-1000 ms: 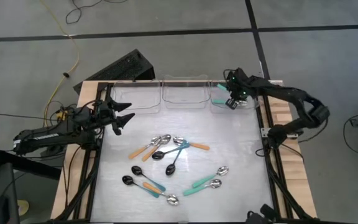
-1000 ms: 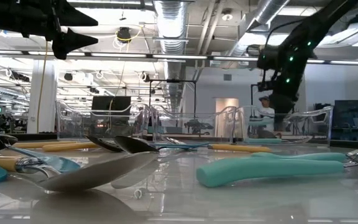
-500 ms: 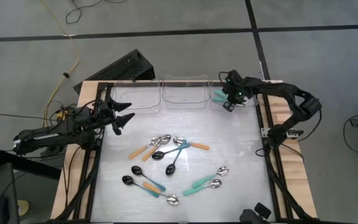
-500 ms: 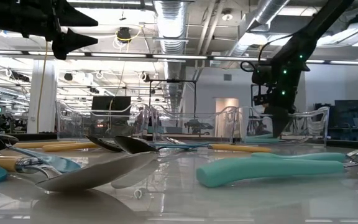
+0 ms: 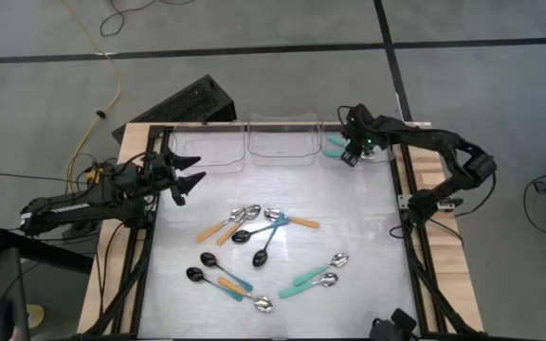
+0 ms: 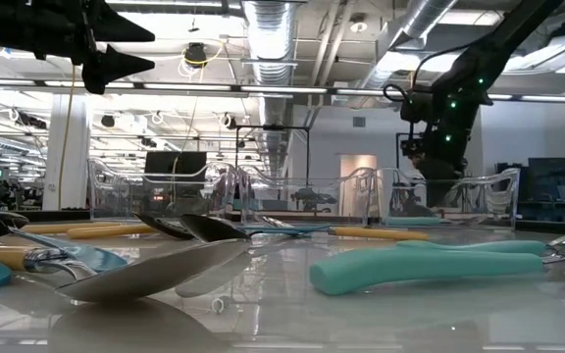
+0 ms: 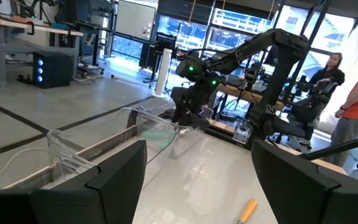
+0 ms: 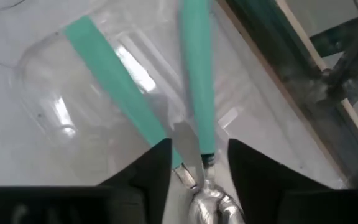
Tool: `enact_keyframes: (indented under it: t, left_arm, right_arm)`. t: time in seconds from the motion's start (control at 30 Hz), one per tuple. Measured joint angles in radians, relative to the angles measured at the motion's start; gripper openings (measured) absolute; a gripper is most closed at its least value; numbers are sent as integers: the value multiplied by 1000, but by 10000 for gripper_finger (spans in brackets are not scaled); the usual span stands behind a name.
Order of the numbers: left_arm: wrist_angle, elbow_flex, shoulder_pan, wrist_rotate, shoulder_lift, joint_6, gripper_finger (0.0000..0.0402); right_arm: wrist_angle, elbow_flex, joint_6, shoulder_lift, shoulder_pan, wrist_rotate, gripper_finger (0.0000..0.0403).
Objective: Sort silverware by color (type)
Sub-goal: Put the top light blue spoon into the top right transparent bin
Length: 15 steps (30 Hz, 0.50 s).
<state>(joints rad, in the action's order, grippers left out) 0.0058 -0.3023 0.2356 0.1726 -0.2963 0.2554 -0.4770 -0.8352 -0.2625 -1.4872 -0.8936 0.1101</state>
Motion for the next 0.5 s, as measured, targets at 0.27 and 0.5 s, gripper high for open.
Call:
enact_keyframes:
  t: [0.27, 0.5]
  left_arm:
    - [4, 0, 0, 0, 0, 0, 277]
    - [5, 0, 0, 0, 0, 2, 277]
  right_arm:
    - [-23, -65, 31, 116, 49, -4, 226]
    - [-44, -118, 123, 304, 202, -121, 219]
